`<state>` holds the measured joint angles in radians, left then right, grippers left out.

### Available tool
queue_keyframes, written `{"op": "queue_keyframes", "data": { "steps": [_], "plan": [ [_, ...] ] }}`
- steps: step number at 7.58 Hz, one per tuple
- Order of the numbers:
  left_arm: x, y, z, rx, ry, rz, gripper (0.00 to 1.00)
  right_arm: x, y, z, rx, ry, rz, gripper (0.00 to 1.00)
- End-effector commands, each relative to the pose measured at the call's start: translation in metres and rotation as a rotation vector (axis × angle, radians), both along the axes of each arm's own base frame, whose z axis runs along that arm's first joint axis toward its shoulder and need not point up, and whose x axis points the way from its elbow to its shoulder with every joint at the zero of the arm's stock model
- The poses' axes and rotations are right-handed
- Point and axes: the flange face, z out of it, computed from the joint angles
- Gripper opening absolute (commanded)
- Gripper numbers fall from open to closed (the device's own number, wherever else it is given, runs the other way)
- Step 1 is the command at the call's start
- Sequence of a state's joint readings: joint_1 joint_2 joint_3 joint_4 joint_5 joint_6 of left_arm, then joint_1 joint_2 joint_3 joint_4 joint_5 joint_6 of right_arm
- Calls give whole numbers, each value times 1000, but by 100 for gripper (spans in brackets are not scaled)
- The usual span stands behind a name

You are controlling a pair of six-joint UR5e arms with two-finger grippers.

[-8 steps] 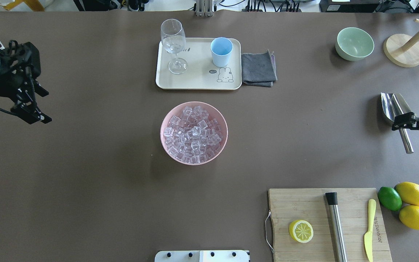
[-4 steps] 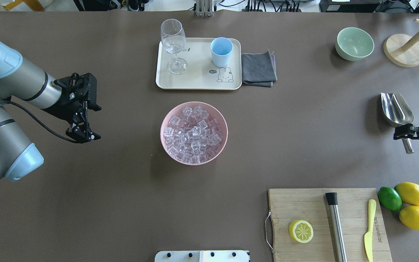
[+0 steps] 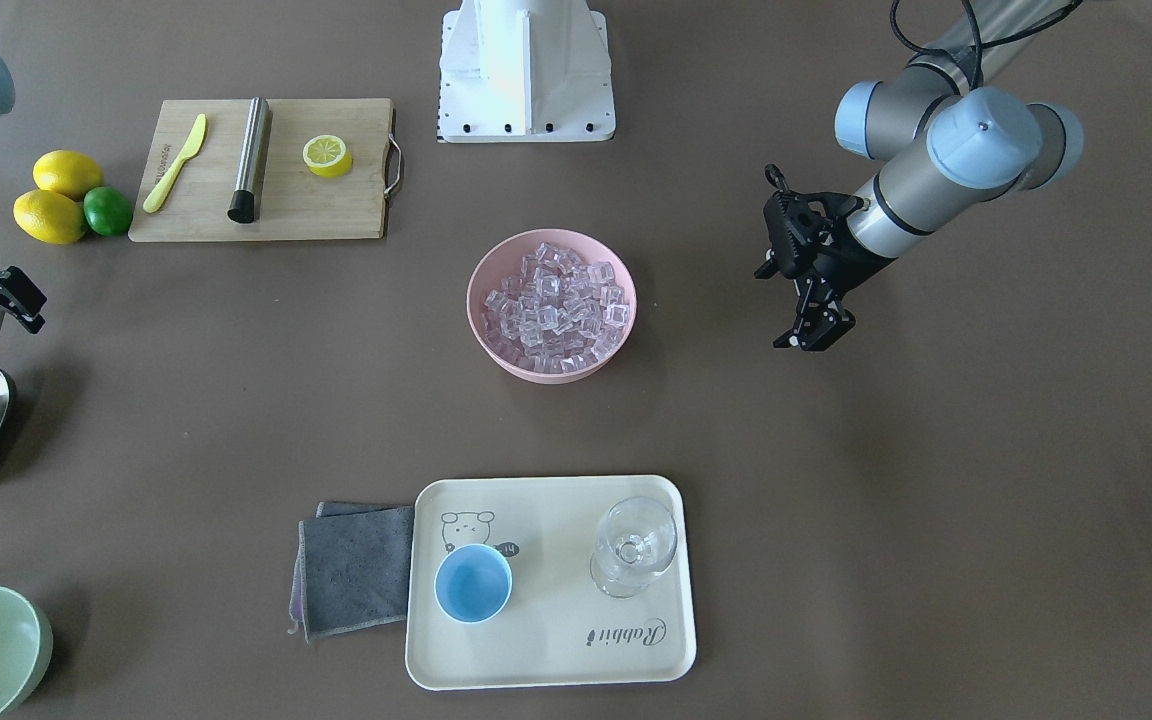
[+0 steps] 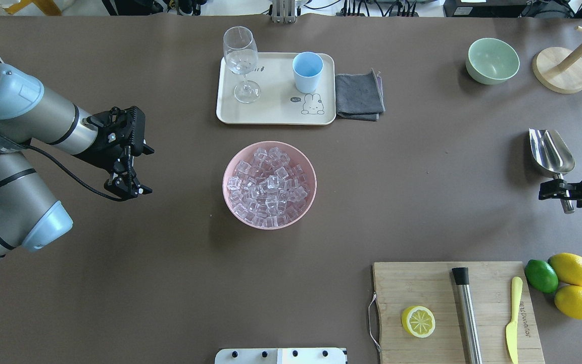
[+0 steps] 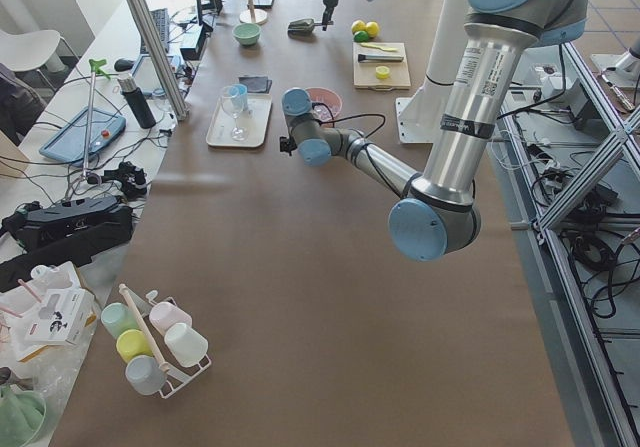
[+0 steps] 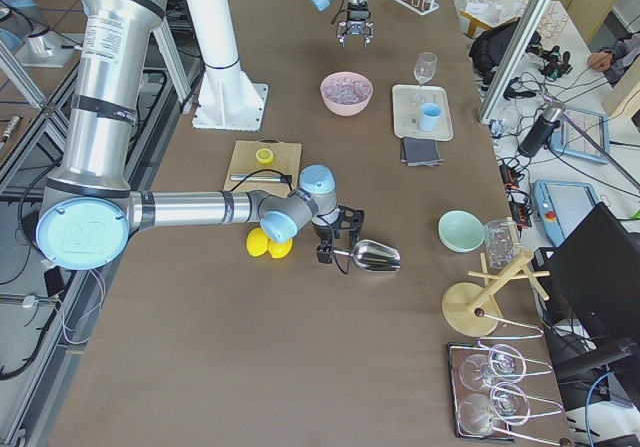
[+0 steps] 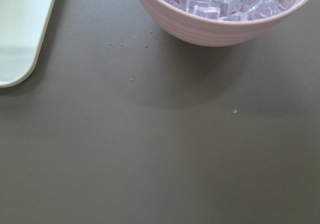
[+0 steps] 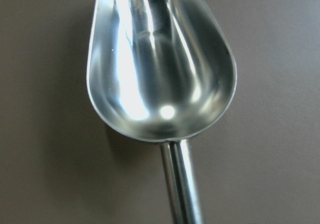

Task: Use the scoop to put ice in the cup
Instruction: 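Move left gripper to the pink bowl rim while right gripper grasps the scoop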

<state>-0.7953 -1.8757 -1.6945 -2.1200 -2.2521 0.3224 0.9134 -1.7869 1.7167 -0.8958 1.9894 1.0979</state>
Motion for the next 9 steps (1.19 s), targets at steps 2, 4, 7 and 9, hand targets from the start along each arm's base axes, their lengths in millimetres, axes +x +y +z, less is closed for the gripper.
{"op": "queue_keyframes", "data": {
  "steps": [2, 4, 7, 9],
  "plan": [
    [56, 21, -38, 107, 32, 9, 99, 5, 17, 16, 61, -5, -77, 8],
    [88, 32, -39, 136, 60, 40, 99, 10, 24, 8, 80, -11, -97, 0],
    [106, 36, -33, 204, 105, 4, 99, 18, 35, -4, 173, -34, -253, 0],
    [111, 38, -38, 75, 116, -40, 99, 32, 25, -43, 254, -3, -330, 0]
  ]
}}
